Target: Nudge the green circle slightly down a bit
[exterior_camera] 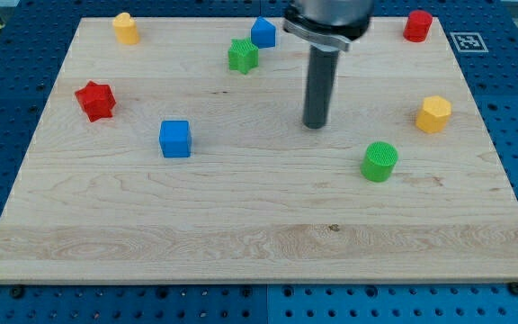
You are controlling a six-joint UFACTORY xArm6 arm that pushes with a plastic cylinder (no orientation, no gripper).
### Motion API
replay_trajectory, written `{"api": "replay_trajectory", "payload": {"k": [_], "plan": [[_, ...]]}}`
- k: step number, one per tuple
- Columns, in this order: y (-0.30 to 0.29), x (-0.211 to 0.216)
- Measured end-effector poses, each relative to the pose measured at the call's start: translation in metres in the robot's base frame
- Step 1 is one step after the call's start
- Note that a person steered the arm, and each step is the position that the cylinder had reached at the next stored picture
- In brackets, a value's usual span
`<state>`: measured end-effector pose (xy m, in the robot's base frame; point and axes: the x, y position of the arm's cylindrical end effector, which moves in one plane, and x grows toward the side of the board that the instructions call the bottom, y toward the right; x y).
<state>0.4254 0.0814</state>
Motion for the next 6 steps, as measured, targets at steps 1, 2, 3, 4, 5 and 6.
{"api": "replay_trajectory", "payload": {"k": [1,2,3,4,5,6], "plan": [[0.038,0.024],[0.067,0.041],[0.075,0.044],[0.104,0.049],[0.114,0.069],[0.112,0.084]]}}
